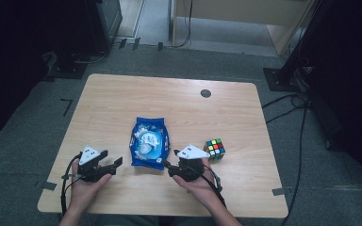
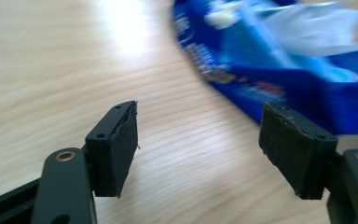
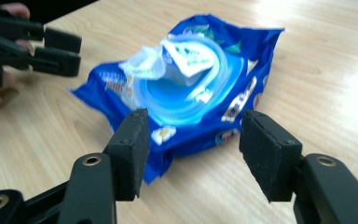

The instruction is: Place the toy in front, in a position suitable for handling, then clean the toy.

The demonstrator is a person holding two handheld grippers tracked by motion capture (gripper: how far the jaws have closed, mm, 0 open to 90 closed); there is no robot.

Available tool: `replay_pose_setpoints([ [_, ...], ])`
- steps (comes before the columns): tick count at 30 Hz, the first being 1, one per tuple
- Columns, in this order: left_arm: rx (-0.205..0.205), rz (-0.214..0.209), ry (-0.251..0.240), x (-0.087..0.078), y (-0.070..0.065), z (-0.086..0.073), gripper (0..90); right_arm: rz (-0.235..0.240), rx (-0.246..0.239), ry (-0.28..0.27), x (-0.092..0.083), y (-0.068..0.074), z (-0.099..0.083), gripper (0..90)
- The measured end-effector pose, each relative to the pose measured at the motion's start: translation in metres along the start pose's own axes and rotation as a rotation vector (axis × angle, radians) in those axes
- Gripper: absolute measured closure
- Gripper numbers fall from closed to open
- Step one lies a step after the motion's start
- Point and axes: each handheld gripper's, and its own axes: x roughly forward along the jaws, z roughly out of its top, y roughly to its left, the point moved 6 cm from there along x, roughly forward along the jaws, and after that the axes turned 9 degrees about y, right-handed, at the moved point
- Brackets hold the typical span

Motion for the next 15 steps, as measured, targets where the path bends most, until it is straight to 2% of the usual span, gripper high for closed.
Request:
replay_pose_setpoints([
  [1, 0.0, 0.0, 0.0, 0.0, 0.0, 0.0, 27.6, 0.0, 0.0, 0.0, 0.0, 0.0, 0.0, 43.6],
  [3, 0.002, 0.026, 0.019, 0.002, 0.001, -0.001, 27.6, -0.005, 0.005, -0.014, 0.002, 0.001, 0.006, 43.5],
  [5, 0.029, 0.052, 0.043, 0.006, -0.001, -0.003, 26.6, -0.021, 0.021, -0.025, 0.007, 0.001, 0.013, 44.5],
  [6, 0.064, 0.079, 0.068, 0.009, -0.005, -0.004, 26.4, -0.022, 0.025, -0.027, 0.009, 0.002, 0.015, 45.5],
  [7, 0.064, 0.079, 0.068, 0.009, -0.005, -0.004, 26.2, -0.023, 0.028, -0.028, 0.011, 0.002, 0.016, 46.3],
  [10, 0.107, 0.121, 0.11, 0.014, -0.01, -0.008, 25.6, -0.029, 0.036, -0.029, 0.018, 0.005, 0.022, 49.0],
  [15, 0.121, 0.138, 0.122, 0.016, -0.011, -0.009, 24.3, -0.036, 0.052, -0.026, 0.026, 0.007, 0.027, 53.3],
])
